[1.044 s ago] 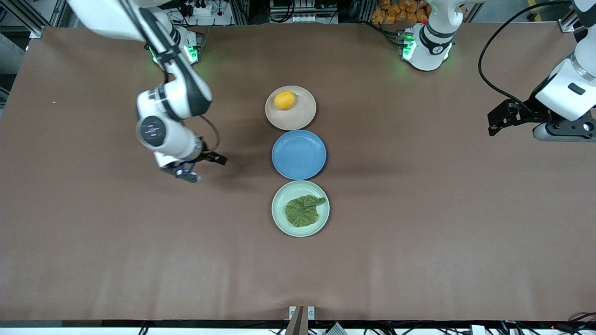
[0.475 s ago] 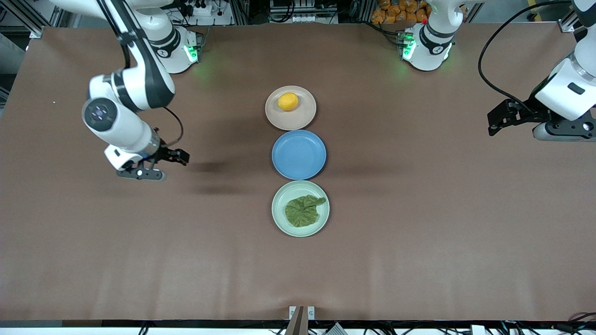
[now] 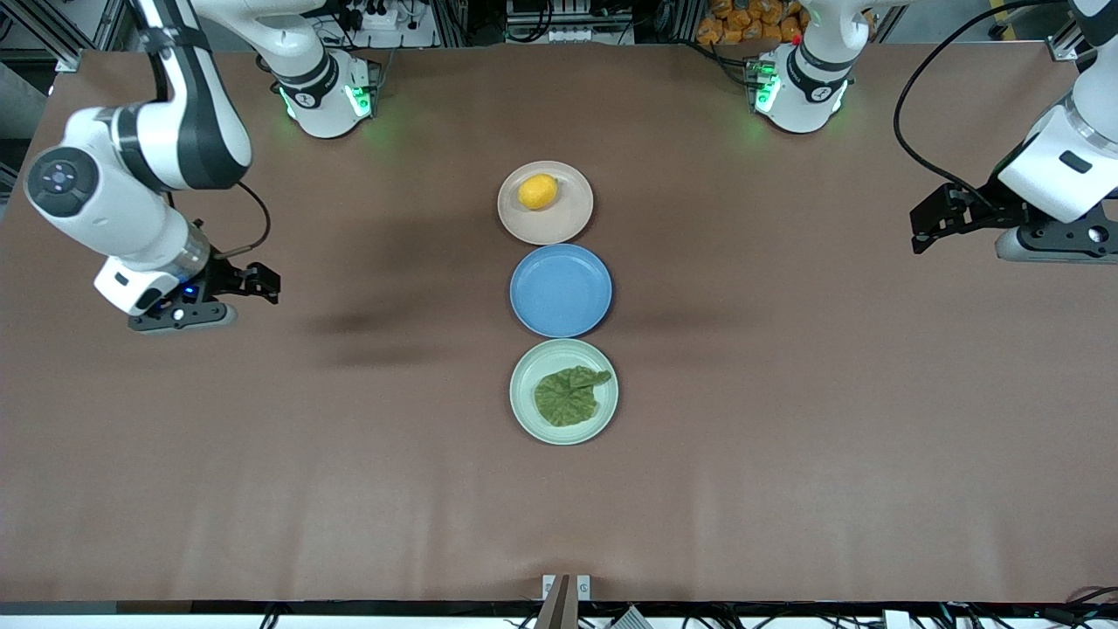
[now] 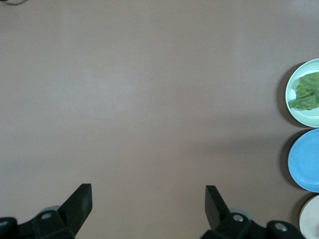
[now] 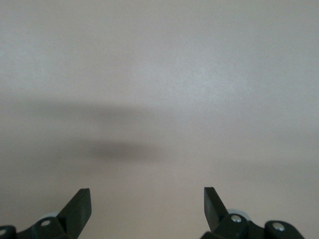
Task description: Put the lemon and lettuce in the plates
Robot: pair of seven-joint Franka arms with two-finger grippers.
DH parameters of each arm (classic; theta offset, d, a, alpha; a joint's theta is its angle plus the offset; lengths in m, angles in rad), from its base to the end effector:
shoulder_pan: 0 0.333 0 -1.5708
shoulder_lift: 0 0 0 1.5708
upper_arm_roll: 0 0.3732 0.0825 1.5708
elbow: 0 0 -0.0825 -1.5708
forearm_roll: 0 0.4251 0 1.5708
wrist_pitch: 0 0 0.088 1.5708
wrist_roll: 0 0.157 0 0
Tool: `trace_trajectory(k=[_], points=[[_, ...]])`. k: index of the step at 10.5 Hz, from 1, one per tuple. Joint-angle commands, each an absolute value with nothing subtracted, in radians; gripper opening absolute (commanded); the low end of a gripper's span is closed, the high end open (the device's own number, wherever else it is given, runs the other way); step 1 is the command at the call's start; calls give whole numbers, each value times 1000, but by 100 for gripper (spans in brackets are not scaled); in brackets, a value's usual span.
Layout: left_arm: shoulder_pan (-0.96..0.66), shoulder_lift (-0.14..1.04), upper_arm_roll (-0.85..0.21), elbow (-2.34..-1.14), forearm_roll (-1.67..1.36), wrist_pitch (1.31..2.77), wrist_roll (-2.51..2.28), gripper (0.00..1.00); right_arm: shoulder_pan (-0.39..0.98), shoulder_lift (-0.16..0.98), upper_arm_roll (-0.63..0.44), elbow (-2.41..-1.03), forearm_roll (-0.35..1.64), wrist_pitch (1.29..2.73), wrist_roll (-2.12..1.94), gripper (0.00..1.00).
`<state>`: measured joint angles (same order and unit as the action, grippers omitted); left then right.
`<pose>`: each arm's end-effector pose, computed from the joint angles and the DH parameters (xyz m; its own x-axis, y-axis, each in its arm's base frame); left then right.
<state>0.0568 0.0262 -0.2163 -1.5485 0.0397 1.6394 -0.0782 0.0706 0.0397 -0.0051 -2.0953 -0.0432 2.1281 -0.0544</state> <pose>0.6089 -0.0901 0.6342 0.9942 -0.0832 0.0677 -0.0814 -0.9963 -0.0289 0.5865 0.0347 0.3875 0.9898 0.1422 -0.0093 0.1425 -0.9891 0.0362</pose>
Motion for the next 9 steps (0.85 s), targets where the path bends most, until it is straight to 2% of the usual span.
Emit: trace_trajectory(k=[1,6,9], points=[[67,6,-239,-1546,29,1615,-84,100,95,47,-5,-1814,-48,1872,-57,100],[75,8,-227,-1525,29,1612,-78,100,84,49,-11,-1571,-29,1651,-148,100],[77,8,-196,-1525,32,1601,-77,100,75,45,-57,-1537,31,1618,-265,100]])
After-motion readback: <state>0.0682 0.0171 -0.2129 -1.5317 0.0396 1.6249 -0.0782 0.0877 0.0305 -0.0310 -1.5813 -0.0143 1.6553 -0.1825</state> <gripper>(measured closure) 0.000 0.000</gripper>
